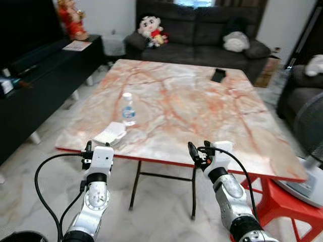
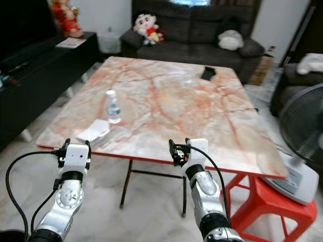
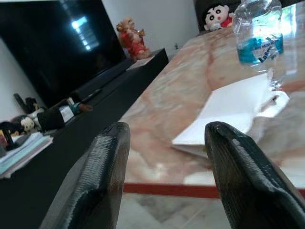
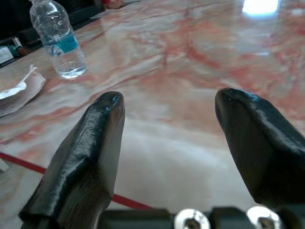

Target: Picking trash to rubbish bin

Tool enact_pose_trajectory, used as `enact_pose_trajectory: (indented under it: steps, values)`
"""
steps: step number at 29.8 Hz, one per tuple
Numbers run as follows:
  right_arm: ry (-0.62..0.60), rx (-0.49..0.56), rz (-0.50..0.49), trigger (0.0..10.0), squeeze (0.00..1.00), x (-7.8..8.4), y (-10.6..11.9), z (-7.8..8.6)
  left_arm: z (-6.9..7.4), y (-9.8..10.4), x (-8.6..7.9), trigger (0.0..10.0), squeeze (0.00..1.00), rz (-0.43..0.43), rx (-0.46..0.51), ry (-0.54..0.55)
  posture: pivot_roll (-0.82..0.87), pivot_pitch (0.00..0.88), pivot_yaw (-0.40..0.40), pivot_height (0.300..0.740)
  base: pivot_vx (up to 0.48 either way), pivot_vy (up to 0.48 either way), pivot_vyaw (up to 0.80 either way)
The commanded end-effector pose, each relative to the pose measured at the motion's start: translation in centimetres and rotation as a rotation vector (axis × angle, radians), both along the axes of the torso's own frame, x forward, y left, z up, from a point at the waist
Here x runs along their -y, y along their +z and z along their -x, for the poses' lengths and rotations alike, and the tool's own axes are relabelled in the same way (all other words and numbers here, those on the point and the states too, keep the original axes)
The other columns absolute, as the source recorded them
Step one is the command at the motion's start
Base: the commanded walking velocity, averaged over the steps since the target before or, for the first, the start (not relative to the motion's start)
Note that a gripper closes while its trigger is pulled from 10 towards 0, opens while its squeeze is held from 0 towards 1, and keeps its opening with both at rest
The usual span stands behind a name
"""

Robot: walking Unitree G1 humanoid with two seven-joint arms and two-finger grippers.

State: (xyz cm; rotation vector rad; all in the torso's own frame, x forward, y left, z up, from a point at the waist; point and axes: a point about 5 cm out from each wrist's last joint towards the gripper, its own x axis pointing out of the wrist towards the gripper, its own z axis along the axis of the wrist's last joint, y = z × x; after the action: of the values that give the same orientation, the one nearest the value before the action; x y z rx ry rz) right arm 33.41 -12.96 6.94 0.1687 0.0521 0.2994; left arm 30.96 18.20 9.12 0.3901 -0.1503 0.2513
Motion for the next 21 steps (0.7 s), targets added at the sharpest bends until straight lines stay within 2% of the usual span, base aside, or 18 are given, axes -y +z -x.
enact_pose_trajectory:
  steps: [1,8,10,15,18,21]
  values:
    - [-0.025,-0.007,0.005,10.0,0.00,0.86,-0.05,-0.01,-0.27,0.38,0.66,10.0,0.00,-0.003,0.007,-0.021,-0.01,0.015,-0.078,0.740,0.000,0.000,0.00]
    - [-0.020,-0.010,0.002,10.0,0.00,0.75,-0.08,0.00,-0.48,0.33,0.68,10.0,0.00,-0.008,-0.016,-0.047,-0.01,0.018,-0.078,0.740,0.000,0.000,0.00]
    - [-0.015,-0.014,0.001,10.0,0.00,0.60,-0.13,0.03,-0.69,0.45,0.11,10.0,0.00,-0.026,-0.028,-0.048,0.00,0.019,-0.077,0.740,0.000,0.000,0.00]
    - [-0.009,0.000,0.023,10.0,0.00,0.45,-0.07,0.08,-0.64,0.58,-0.08,10.0,0.00,-0.016,-0.021,-0.028,0.00,0.015,-0.077,0.740,0.000,0.000,0.00]
    - [0.009,0.009,0.035,10.0,0.00,0.20,0.03,0.07,-0.66,0.60,0.03,10.0,0.00,-0.008,-0.022,-0.025,0.00,0.014,-0.077,0.740,0.000,0.000,0.79]
    - [-0.009,-0.005,-0.008,10.0,0.00,0.23,0.04,-0.05,-0.78,0.56,0.29,10.0,0.00,0.000,-0.029,-0.018,0.00,0.008,-0.076,0.740,0.000,0.000,0.53]
